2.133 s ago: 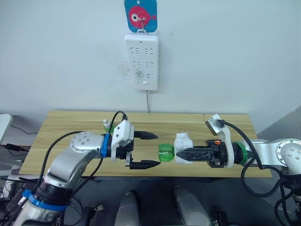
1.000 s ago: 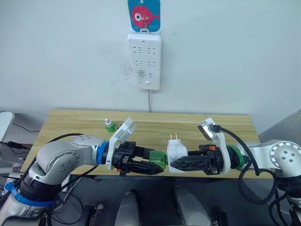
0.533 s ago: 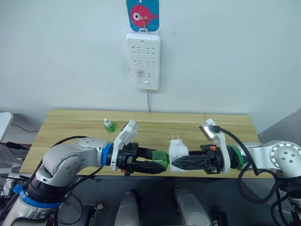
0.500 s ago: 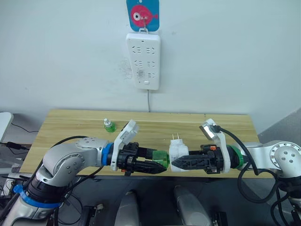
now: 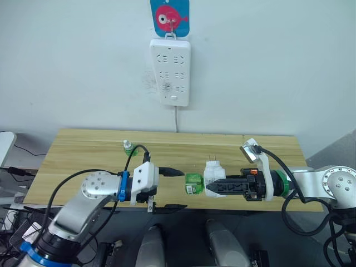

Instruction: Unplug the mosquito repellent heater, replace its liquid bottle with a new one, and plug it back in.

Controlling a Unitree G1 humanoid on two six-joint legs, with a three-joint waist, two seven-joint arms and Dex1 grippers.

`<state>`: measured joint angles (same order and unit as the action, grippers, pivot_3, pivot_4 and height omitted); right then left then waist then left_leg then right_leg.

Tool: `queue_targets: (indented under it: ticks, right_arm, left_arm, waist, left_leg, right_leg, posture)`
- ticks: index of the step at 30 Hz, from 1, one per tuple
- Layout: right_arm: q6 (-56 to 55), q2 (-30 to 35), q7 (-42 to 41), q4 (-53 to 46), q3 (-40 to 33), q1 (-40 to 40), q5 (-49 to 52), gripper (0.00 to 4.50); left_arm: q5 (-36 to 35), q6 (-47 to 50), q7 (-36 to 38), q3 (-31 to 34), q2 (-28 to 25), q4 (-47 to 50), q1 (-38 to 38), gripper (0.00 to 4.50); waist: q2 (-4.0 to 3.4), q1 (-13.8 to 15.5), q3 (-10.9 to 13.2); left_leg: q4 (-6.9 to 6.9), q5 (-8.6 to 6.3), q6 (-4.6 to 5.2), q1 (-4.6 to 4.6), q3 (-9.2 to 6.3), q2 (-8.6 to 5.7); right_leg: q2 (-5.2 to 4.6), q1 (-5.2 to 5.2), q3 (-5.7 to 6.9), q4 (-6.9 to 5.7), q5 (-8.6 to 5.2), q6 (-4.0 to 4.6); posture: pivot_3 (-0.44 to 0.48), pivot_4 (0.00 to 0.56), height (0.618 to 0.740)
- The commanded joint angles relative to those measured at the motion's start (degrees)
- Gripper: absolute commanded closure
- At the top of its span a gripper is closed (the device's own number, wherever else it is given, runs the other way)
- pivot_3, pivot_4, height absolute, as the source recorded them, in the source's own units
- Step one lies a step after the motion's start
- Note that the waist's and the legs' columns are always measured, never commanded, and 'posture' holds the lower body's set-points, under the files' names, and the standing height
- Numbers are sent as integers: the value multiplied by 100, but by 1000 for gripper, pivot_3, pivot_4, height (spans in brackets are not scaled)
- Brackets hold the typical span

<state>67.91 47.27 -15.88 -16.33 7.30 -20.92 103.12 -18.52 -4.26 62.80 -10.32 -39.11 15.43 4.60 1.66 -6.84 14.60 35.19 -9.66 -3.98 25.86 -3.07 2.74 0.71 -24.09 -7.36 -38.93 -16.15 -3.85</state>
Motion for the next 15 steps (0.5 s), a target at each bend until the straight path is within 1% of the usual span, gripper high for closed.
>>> queue_targets:
  ticks: [1, 2, 4, 6, 7, 13, 15]
  right_arm:
    - [-58, -3, -2, -138, -180, 7, 223, 1440]
    - [-60, -6, 2, -140, -183, 14, 224, 1440]
    - [-63, -17, 12, -150, -176, 14, 225, 1440]
    - [-67, -26, 31, -170, -163, 13, 240, 1440]
    - [-67, -26, 41, -179, -159, 18, 249, 1440]
    - [-45, -9, 66, -179, -159, -1, 287, 1440]
    - [-44, -9, 67, -177, -157, -10, 292, 1440]
  left_arm:
    - [377, -1727, -89, 174, 339, -114, -208, 0]
    - [407, -1983, -31, 130, 389, -145, -273, 0]
    - [540, -2373, -192, 118, 581, -291, -250, 0]
    - [639, -2499, -492, 188, 798, -445, -139, 0]
    - [642, -2571, -524, 187, 848, -491, -88, 0]
    - [471, -2542, -315, -16, 746, -521, 53, 0]
    - [377, -2550, -215, -70, 718, -511, 73, 404]
  waist:
    - [0, 25, 0]
    - [0, 33, 0]
    - [0, 38, 0]
    - [0, 38, 0]
    - [0, 37, 0]
    - [0, 26, 0]
    - [0, 25, 0]
  left_leg:
    - [0, 0, 0, 1, 1, 0]
    - [0, 0, 0, 1, 1, 0]
    - [0, 0, 0, 0, 1, 0]
    - [1, 0, 0, 0, 1, 0]
    - [3, 0, 0, 0, 1, 0]
    - [4, 1, 0, -1, 1, 0]
    - [3, 0, 0, -1, 0, 0]
  right_leg:
    - [-1, 0, -1, 0, 0, 0]
    - [-1, 0, -1, 1, 0, -1]
    - [-1, 1, 0, 0, 1, -1]
    - [-1, 2, -1, -1, 1, -2]
    - [-1, 3, -1, -1, 1, -3]
    - [1, 3, -1, -4, 3, -6]
    - [1, 2, 0, -4, 3, -6]
  posture:
    - [-173, 249, 736]
    - [-171, 248, 736]
    - [-170, 248, 736]
    - [-170, 248, 736]
    - [-170, 246, 736]
    - [-173, 244, 736]
    - [-174, 245, 736]
